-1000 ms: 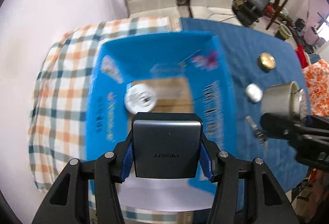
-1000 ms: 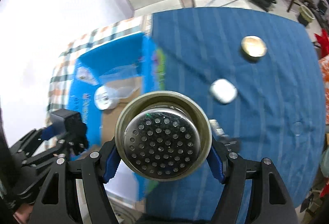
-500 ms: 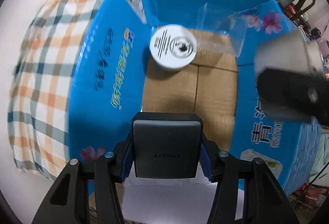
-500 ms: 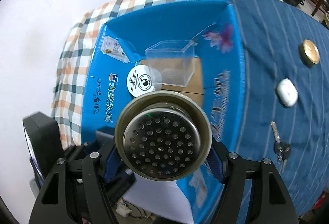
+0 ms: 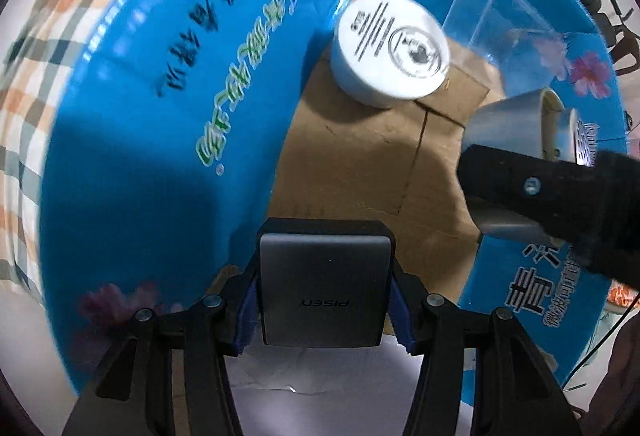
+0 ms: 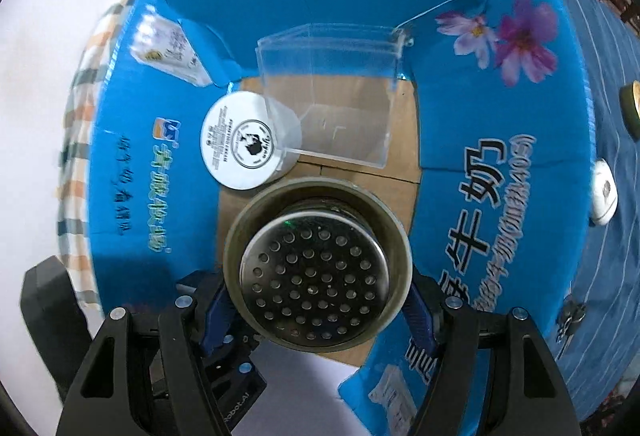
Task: Organize rigid objects
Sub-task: 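Release the canister with the right tool while the left tool releases the charger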
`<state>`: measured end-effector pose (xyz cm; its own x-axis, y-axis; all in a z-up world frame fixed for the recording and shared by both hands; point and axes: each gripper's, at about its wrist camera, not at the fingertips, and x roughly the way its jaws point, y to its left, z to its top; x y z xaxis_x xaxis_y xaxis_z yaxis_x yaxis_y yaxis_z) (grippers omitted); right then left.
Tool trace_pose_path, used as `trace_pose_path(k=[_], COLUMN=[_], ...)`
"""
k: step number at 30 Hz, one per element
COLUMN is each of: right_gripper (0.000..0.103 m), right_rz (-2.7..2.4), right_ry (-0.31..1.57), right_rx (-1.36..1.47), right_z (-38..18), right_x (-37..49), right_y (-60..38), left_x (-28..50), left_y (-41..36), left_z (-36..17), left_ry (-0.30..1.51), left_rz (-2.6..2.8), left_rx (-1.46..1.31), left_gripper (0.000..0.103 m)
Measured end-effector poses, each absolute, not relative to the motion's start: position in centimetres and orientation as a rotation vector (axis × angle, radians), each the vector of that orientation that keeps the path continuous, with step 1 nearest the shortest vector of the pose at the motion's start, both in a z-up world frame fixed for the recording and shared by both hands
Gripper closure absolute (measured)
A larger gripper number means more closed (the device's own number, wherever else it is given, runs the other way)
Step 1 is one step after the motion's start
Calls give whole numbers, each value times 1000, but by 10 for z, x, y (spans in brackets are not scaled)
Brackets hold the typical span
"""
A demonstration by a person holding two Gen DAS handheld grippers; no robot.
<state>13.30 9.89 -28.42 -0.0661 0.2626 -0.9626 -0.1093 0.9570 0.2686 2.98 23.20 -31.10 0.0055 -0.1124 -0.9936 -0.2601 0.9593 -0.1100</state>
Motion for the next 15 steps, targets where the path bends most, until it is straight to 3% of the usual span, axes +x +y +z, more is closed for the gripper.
trace_pose_path(k=[15], right_gripper=[29], right_rz=[317], right_ry=[1652], right_rx=[-32], right_z=[-329], right_x=[131], right_y=[130], left_x=[42], left_y=[220], left_z=[-319], left_ry=[1622], left_rz=[133], left_rx=[-313], left_gripper=[46])
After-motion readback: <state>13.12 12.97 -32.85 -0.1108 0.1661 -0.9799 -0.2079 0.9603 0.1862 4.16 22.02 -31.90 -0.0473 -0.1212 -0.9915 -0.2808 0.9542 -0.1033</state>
